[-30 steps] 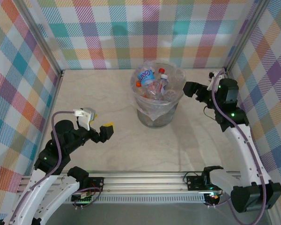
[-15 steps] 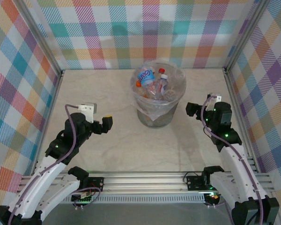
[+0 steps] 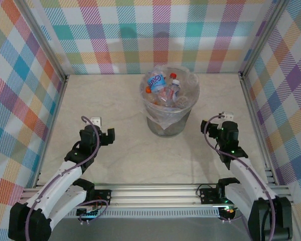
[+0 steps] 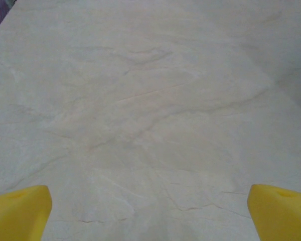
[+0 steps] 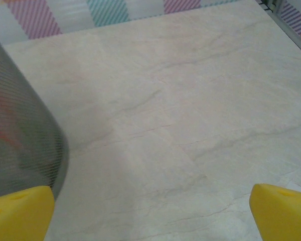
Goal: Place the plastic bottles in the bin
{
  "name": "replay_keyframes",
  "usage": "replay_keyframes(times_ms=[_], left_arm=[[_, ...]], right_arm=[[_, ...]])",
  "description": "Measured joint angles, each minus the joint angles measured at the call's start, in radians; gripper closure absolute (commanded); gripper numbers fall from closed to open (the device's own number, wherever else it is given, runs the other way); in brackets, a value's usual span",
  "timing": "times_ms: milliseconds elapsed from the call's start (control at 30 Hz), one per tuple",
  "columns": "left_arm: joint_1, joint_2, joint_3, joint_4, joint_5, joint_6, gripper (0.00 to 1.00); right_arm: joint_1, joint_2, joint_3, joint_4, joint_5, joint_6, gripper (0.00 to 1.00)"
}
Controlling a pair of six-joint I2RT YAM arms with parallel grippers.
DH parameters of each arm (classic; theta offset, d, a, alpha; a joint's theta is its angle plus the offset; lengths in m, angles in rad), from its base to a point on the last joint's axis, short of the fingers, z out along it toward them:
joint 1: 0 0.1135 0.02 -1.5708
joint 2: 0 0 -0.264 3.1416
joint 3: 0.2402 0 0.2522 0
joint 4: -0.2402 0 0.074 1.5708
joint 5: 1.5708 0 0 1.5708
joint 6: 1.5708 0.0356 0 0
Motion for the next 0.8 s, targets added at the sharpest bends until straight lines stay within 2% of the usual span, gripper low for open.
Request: replay_keyframes(times_ms=[333, 633, 800], left_arm=[[0.102, 0.147, -0.126, 0.323, -0.004, 0.052, 0.0], [0.116, 0.33, -0.145, 0.575, 0.031, 0.123, 0.0], [0.122, 0.404, -0.143, 0.669, 0.064, 0.145, 0.0]], right_arm=[[0.0, 0.327, -0.074, 0.38, 0.06, -0.051, 0.0], [0.0, 0.511, -0.042, 0.615, 0.038, -0.143, 0.0], [-0.045, 0.58, -0.011, 0.637, -0.03, -0.148, 0.0]])
